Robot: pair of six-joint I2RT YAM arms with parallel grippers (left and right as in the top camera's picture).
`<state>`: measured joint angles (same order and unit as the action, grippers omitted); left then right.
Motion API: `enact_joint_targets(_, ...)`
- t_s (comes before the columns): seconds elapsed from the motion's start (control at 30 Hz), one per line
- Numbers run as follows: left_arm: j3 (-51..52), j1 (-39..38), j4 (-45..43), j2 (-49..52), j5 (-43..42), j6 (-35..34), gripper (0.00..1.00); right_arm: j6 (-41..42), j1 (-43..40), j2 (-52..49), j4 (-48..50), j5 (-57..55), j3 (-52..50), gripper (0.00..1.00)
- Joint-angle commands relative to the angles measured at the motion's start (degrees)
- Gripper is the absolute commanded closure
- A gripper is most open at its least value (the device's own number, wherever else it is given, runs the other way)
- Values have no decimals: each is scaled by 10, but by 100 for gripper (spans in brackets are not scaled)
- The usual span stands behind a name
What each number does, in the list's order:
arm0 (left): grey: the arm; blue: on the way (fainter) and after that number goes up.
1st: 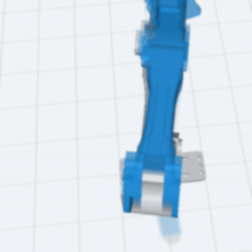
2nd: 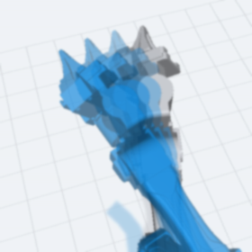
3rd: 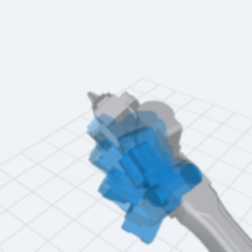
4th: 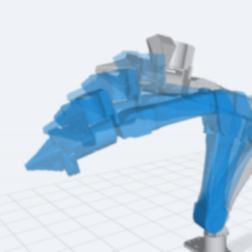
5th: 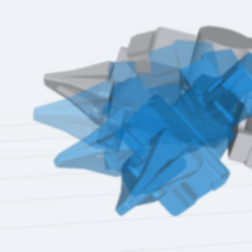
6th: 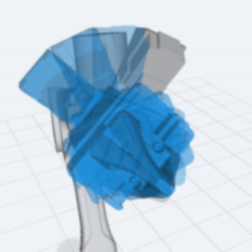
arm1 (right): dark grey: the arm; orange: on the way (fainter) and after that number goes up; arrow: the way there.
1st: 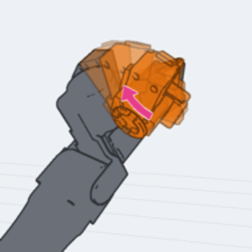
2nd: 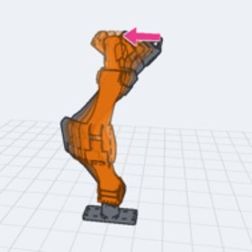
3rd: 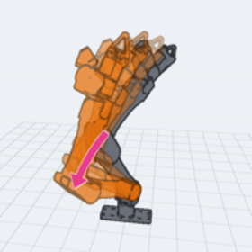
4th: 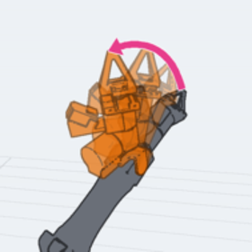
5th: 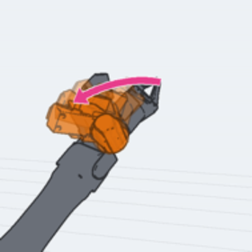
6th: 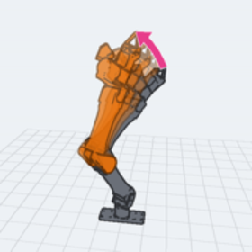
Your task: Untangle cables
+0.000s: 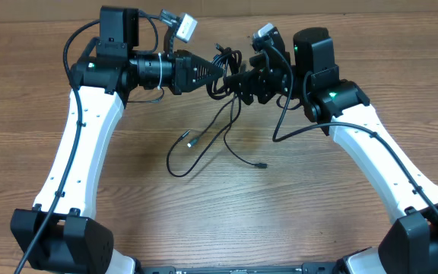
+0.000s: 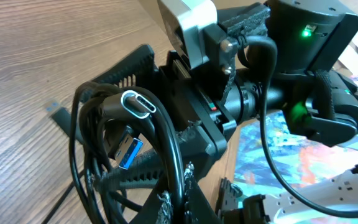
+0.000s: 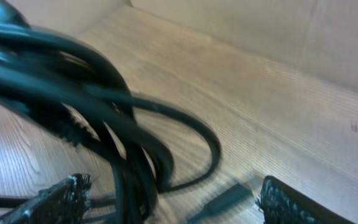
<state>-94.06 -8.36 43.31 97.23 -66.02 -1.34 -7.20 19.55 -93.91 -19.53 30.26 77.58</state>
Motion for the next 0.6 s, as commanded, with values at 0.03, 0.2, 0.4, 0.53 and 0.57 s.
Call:
enact_joint_targets(0.03, -7, 0, -1, -12, -54, -4, 96, -72, 2, 17, 30, 25, 16, 7)
enact_joint_targets(0.2, -7, 0, -1, -12, -62, -3, 96, -113, 3, 16, 25, 25, 16, 52)
enact_joint_targets(0.4, -7, 1, -5, -12, -67, -3, 96, -113, 3, 16, -10, 55, 16, 90)
enact_joint_targets(0.53, -7, 1, -9, -12, -70, -3, 96, -113, 3, 16, -21, 59, 16, 96)
enact_joint_targets(0.57, -7, 1, -9, -12, -66, -3, 96, -113, 2, 16, -26, 59, 16, 96)
